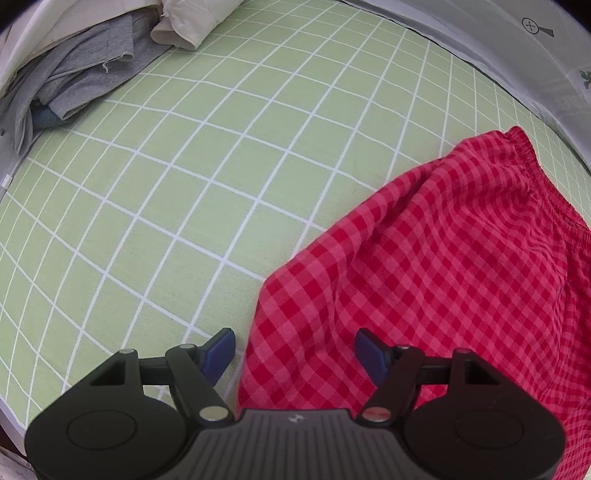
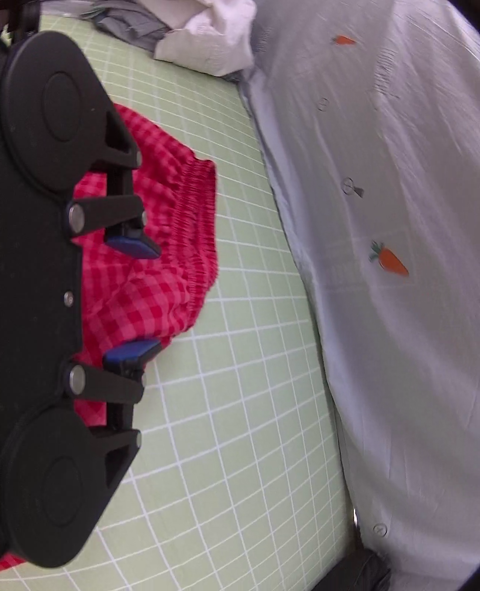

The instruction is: Fold clothes

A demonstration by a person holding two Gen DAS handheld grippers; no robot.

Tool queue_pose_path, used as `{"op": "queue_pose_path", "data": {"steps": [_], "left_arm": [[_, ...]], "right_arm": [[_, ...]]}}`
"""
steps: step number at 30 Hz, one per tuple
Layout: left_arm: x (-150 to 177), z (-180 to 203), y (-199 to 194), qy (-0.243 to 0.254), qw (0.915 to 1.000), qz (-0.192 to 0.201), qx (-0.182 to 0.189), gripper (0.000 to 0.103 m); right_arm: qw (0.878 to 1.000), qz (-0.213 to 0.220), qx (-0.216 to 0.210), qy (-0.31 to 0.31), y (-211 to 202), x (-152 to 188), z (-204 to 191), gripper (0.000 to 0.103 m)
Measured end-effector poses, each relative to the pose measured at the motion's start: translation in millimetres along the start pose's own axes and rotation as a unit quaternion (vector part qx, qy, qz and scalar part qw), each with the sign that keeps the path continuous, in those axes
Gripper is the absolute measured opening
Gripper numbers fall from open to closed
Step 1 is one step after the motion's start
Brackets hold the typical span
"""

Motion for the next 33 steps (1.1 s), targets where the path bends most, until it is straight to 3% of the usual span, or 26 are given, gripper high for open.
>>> {"op": "queue_pose_path", "data": {"steps": [3,7,12,21,33], "left_arm": [[-1.4,2.8,0.9,0.006,1.0,0.002,-0.005,0.073],[-2.0,3.8,1.8,0.011,0.9999,0.002,-0.012,0.073],[-1.7,6.6,2.9,0.016,0.9997,0.002,-0.018,0.076],[1.2,8.6,3.9,0.021,0.9995,0.003,-0.024,0.078],[3.7,6.9,2.2,0.026,0.9994,0.0,-0.023,0.08]], "right_arm": [[0.998,0.006,0.031,0.045,8.2,-9.1,27.4,0.049],[0.994,-0.017,0.083,0.068,32.8,-17.9,61.8,0.049],[0.991,-0.076,0.11,0.024,69.1,-20.2,75.8,0.049],[0.994,-0.083,0.045,-0.057,64.2,3.1,16.0,0.051],[0.993,-0.044,0.019,-0.104,38.9,6.0,-25.5,0.051]]}}
Point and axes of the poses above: each gripper's, at about its wrist camera, not at the fingertips, and y roughly the way its jaws point, z to its right, x to its underside, the point moved 4 cm from there along y, roughly the way its jaws point, and after that the axes turned 11 degrees about -y, right-handed, at the moved point
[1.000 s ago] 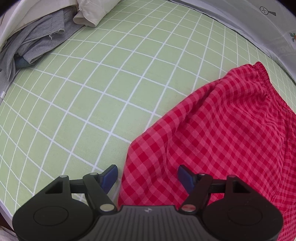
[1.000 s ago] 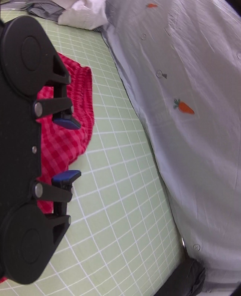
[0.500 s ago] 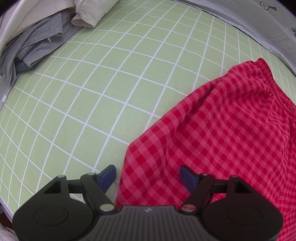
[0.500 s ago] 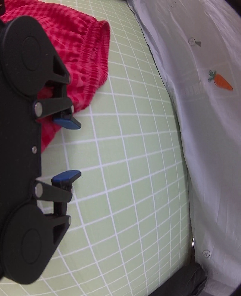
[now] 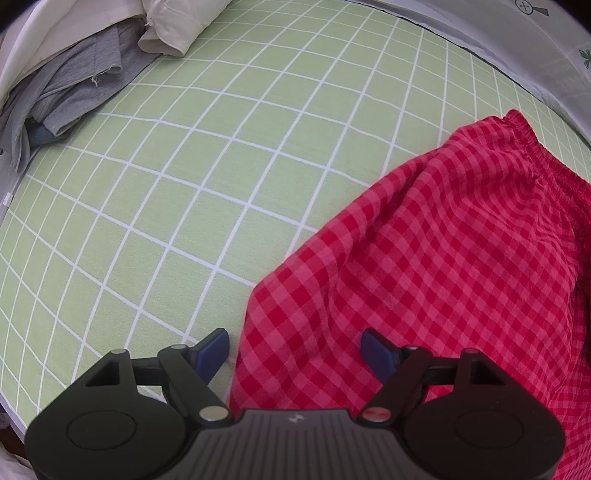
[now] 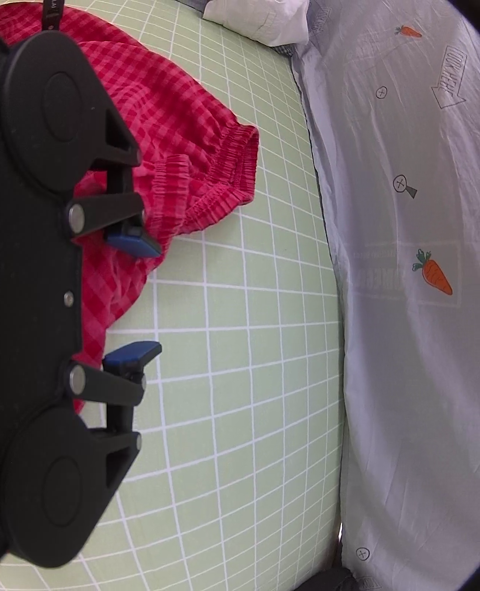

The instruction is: Fold clothes

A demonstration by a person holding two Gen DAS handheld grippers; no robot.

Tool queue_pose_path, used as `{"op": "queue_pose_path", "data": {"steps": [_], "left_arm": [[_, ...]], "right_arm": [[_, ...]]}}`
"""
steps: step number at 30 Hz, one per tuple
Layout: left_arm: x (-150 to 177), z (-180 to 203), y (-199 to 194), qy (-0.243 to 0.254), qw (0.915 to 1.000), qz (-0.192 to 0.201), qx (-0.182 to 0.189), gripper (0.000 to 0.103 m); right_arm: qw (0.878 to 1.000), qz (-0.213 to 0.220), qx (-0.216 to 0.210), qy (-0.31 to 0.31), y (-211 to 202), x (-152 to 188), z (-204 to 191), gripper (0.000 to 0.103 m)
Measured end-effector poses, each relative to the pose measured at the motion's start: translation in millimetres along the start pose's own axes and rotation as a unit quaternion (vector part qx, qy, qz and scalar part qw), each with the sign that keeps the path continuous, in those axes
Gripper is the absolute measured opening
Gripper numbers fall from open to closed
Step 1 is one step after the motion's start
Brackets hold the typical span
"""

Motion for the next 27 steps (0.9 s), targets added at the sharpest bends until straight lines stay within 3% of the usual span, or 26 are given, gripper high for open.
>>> {"op": "queue_pose_path", "data": {"steps": [11,12,16,19,21,24,27], "left_arm": [[2.6,3.5,-0.8,0.002,1.0,-0.002,0.0,0.084],[3.2,3.6,-0.9,0.003,1.0,-0.002,0.0,0.084],[4.1,4.4,-1.5,0.0,1.0,-0.001,-0.001,0.084],[4.1,5.1,-1.5,0.0,1.0,-0.001,-0.002,0.085],[3.9,4.8,-1.5,-0.001,1.0,-0.001,-0.002,0.085],[2.1,2.9,-1.3,-0.004,1.0,-0.002,-0.003,0.085],[-1.8,0.0,-1.8,-0.01,0.9999,-0.001,-0.003,0.085]], "right_arm": [[0.996,-0.041,-0.074,-0.003,23.1,13.1,-12.2,0.051],[0.996,-0.039,-0.082,-0.004,22.6,13.1,-13.5,0.047],[0.994,-0.012,-0.103,-0.031,10.7,5.4,-18.6,0.007],[0.991,0.044,-0.11,-0.06,-10.6,-14.5,-14.3,0.005],[0.991,0.09,-0.082,-0.058,-26.5,-31.8,-0.2,0.005],[0.989,0.145,0.007,0.035,-37.1,-51.5,55.6,0.007],[0.982,0.126,0.127,0.063,-23.5,-52.7,102.2,0.034]]}}
Point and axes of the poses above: each gripper's, at about its wrist camera, not at the fingertips, and y roughly the way its jaws point, z to its right, x to its underside, the point moved 4 cm from there along y, roughly the way its jaws point, and after that the axes turned 11 degrees about -y, right-handed, at the moved point
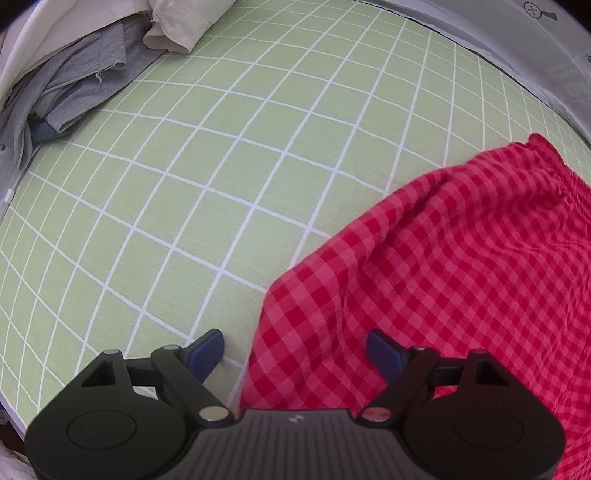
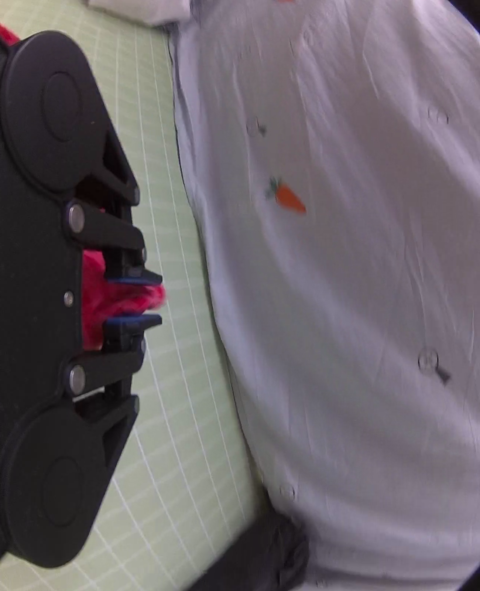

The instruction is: Fold clothes

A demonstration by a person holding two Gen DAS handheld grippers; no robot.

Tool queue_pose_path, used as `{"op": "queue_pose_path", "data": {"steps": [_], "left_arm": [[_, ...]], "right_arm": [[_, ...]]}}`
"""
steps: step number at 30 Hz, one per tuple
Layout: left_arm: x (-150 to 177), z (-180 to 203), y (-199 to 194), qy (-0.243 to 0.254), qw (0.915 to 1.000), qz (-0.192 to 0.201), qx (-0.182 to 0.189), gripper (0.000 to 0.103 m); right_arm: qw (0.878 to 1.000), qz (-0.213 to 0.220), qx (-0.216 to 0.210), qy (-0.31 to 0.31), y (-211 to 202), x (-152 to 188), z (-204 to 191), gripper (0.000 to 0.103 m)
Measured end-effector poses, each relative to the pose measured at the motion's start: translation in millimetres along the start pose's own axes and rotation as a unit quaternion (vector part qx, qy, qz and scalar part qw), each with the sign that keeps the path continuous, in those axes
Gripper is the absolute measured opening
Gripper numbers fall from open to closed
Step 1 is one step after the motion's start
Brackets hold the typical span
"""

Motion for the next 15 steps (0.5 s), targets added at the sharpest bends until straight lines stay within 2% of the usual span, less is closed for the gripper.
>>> {"op": "queue_pose_path", "data": {"steps": [1,3,5,6,10,15], "left_arm": [[-2.3,0.8,-2.5,0.002,1.0,0.004,0.001,0.085],[-8.6,4.3,-10.8,0.007,0.9998,0.018,0.006,0.085],[-17.7,12.3,-21.5,0.018,0.999,0.04,0.012,0.085],[-22.4,18.8,-25.8,0.028,0.9982,0.05,0.016,0.085],[-39.4,60.6,-36.8,0.098,0.9905,0.089,0.036,0.083],[-50.6,130.9,-34.8,0.2,0.9703,0.123,0.058,0.079]], "right_arm": [[1.0,-0.014,0.019,-0.015,4.5,2.5,6.1,0.037],[0.999,-0.031,0.026,-0.033,7.0,9.6,14.5,0.042],[0.999,-0.044,0.011,-0.022,4.4,22.3,19.2,0.061],[0.999,-0.051,0.003,-0.016,3.2,29.1,21.3,0.064],[0.995,-0.097,0.0,-0.015,3.7,64.1,19.8,0.065],[0.992,-0.125,0.009,0.011,0.8,88.3,20.2,0.066]]}}
Point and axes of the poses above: each gripper's, at about its wrist camera, not at the fingertips, and y roughly the way its jaws point, z to its right, x to its underside, the point moved 4 cm from there along y, roughly the way its jaws point, and after that the axes turned 11 degrees about -y, right-handed, at the moved point
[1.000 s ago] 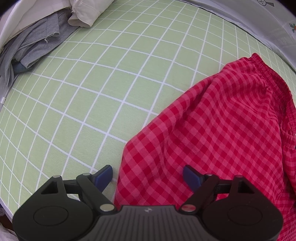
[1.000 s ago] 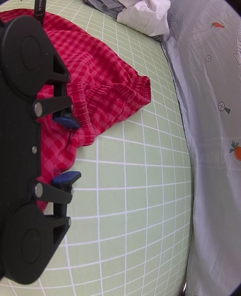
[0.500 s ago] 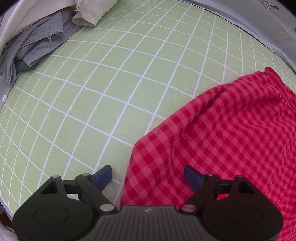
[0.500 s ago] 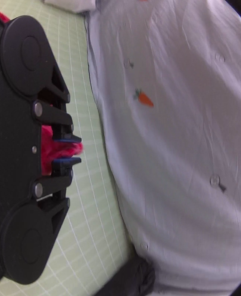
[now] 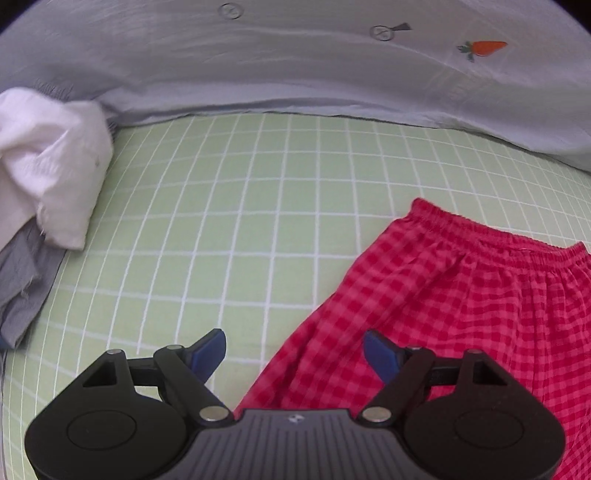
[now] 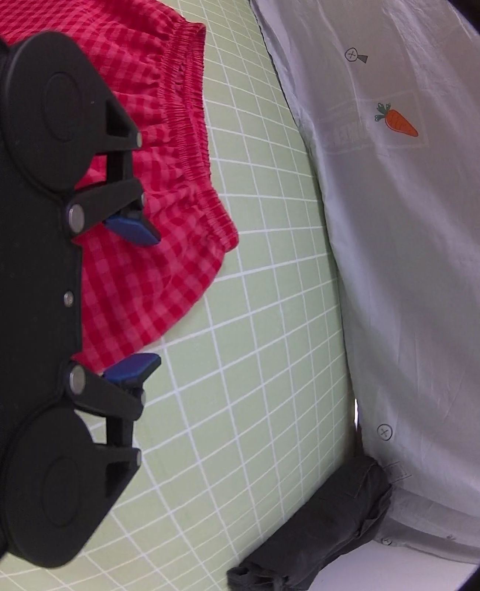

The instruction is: Fold clothes

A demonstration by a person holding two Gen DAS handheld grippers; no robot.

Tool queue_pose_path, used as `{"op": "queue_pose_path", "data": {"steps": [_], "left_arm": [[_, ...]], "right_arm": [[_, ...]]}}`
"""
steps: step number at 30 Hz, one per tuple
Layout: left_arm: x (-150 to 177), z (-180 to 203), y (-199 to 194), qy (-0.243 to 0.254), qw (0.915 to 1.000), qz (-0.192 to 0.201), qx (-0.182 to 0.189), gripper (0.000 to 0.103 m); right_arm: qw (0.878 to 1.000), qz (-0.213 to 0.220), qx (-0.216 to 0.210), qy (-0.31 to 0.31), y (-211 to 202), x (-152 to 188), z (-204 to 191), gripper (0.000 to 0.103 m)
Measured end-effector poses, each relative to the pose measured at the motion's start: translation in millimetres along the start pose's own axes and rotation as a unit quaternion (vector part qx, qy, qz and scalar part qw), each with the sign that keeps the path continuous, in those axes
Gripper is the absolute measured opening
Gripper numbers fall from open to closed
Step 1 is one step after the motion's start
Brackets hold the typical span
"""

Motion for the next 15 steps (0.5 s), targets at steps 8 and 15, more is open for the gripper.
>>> {"op": "queue_pose_path", "data": {"steps": [8,15], "left_arm": [[-16.6,72.6,37.5,0.113,0.9922,-0.005,0.052,0.044],[-6.2,89.3,59.9,0.146,0.9872,-0.016,0.062,0.017]], "right_arm": [[1.0,-0.021,0.005,0.016,5.1,8.3,1.9,0.067],[0.999,-0.035,0.006,0.02,12.7,11.3,1.6,0.067]]}}
Point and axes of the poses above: each gripper's, at about its wrist camera, not at the fingertips, and y roughly the way its jaws point, z to its right, x to its underside, the point moved 4 cm from there along y, roughly the way its jaws point, and after that the axes turned 11 degrees about -y, right-handed, at the moved point
